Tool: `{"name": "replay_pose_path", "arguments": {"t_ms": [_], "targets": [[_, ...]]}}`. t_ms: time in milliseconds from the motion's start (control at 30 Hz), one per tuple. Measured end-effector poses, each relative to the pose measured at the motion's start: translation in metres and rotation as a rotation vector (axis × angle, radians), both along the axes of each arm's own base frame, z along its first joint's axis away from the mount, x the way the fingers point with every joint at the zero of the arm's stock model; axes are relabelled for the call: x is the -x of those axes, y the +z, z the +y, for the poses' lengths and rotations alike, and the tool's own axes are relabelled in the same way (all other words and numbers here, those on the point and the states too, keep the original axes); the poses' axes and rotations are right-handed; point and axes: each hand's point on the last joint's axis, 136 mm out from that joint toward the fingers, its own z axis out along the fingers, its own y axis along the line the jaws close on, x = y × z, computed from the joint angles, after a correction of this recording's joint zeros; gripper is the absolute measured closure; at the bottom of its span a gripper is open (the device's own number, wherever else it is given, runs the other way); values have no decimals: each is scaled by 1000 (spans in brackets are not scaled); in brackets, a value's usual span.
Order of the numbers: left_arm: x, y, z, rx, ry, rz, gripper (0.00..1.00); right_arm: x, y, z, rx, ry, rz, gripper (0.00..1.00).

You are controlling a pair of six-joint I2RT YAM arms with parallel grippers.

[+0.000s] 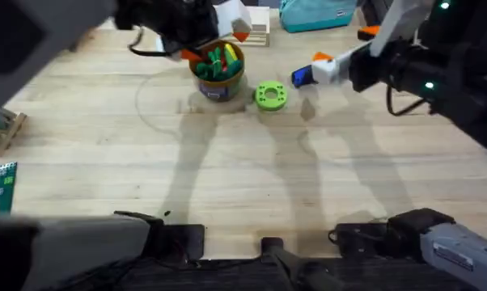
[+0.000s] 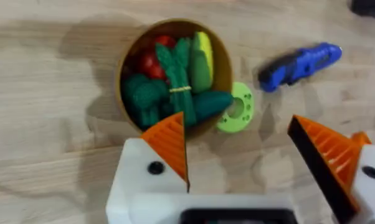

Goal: Pick up the gripper from the table and insert it into the empty holder that is missing its gripper. Then pick up a screw, insert it into the mounting hole, and use the screwdriver to tighten it. Finally, clean up the table by picking up the vegetable and placing it into the bucket.

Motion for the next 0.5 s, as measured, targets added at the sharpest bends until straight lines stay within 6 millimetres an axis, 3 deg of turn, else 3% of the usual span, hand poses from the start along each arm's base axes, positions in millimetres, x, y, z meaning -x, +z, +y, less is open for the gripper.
{"name": "replay_pose_path", "arguments": {"t_ms": [67, 100, 167, 200, 300, 500], "targets": [[14, 20, 3, -24, -50, -49, 16, 15, -2, -3, 14, 0, 63, 44], [42, 43, 9, -73, -136, -104, 15, 37, 3, -8, 30, 0, 136, 43], [64, 53, 14, -119, -213, -129, 15, 49, 12, -11, 33, 0, 149, 43], [90, 57, 19, -179, -319, -148, 15, 61, 22, -14, 27, -4, 149, 42], [102, 57, 23, -225, -394, -161, 16, 70, 23, -16, 23, -9, 160, 43], [102, 52, 27, -281, -447, -168, 16, 72, 25, -16, -30, -47, 173, 42]]}}
